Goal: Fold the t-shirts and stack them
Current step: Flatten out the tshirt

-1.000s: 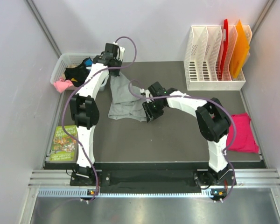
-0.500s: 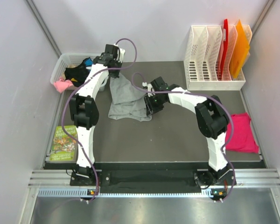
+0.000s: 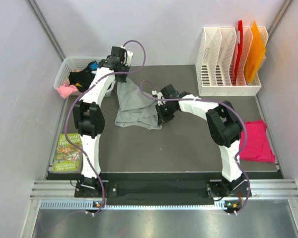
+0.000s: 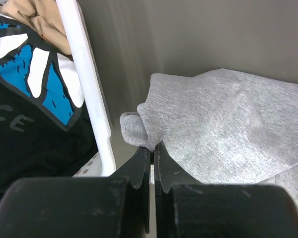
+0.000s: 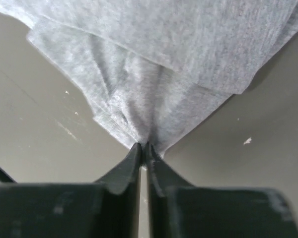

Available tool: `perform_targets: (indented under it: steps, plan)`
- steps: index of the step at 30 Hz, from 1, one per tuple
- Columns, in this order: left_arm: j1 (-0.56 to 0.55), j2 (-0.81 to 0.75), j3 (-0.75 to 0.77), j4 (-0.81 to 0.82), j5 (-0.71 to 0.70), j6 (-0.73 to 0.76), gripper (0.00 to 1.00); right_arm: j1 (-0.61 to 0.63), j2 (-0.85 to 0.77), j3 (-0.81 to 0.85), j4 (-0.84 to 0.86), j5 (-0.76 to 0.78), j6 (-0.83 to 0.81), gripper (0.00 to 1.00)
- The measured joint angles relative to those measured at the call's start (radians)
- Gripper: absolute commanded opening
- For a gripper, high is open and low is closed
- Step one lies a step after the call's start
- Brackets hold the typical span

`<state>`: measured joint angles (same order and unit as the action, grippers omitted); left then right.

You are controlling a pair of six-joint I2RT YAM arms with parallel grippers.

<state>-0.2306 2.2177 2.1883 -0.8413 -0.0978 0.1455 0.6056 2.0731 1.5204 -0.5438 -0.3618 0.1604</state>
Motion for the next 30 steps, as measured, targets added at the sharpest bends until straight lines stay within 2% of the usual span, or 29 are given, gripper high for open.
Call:
perform_targets:
  steps: [9, 12, 19, 25, 27, 30]
  plan:
    - [0.0, -0.057, 0.049, -0.086, 0.025, 0.031, 0.0, -0.004, -0.035, -0.037, -0.024, 0.063, 0.0, 0.0]
    - [0.0, -0.139, 0.05, -0.132, 0.036, 0.069, 0.0, -0.011, -0.156, -0.041, -0.055, 0.126, 0.001, 0.0]
    - [0.002, -0.381, 0.07, -0.276, 0.064, 0.185, 0.0, -0.043, -0.571, 0.021, -0.114, 0.219, 0.028, 0.0]
    - [0.002, -0.527, 0.105, -0.436, 0.119, 0.291, 0.0, -0.054, -0.768, 0.1, -0.232, 0.272, 0.042, 0.0]
    - [0.002, -0.579, 0.052, -0.439, 0.132, 0.319, 0.0, -0.055, -0.8, 0.106, -0.286, 0.287, 0.048, 0.0]
    - [0.002, -0.687, -0.117, -0.465, 0.142, 0.355, 0.0, -0.056, -0.826, 0.106, -0.386, 0.312, 0.06, 0.0]
